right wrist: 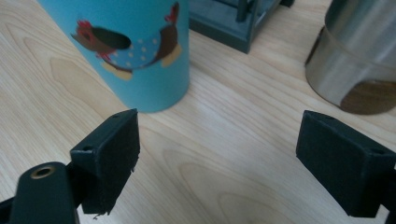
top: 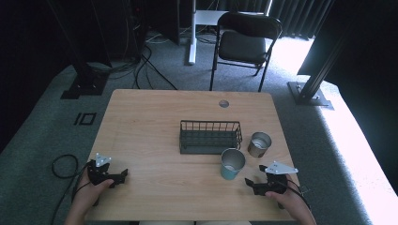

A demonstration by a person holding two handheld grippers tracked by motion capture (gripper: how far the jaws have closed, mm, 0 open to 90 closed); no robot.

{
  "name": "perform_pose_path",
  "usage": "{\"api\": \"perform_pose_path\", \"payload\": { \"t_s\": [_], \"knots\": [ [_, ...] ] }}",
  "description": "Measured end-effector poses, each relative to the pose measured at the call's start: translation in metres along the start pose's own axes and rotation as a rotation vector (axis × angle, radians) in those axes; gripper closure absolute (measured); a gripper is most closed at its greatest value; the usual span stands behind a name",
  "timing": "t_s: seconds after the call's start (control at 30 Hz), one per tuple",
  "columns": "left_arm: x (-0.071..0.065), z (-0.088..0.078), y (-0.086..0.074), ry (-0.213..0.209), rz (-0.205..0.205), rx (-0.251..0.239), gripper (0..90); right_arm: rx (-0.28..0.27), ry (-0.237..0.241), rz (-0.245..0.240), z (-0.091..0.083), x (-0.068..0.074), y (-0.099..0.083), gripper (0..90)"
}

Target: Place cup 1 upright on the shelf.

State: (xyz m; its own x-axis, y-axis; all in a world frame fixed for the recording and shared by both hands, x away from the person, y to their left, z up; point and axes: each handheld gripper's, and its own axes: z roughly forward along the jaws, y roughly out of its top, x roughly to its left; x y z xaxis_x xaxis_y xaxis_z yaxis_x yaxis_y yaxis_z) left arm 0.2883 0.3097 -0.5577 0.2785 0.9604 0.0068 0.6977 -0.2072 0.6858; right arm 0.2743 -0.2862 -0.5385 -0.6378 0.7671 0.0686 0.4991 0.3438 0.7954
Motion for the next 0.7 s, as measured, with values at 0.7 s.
{"api": "perform_pose_path", "payload": {
  "t_s": [0.7],
  "knots": [
    [0.0,0.0,0.0,0.0,0.0,0.0,0.5,-0.078,0.111,-0.064,0.011,0.021,0.022,13.0]
  ]
}}
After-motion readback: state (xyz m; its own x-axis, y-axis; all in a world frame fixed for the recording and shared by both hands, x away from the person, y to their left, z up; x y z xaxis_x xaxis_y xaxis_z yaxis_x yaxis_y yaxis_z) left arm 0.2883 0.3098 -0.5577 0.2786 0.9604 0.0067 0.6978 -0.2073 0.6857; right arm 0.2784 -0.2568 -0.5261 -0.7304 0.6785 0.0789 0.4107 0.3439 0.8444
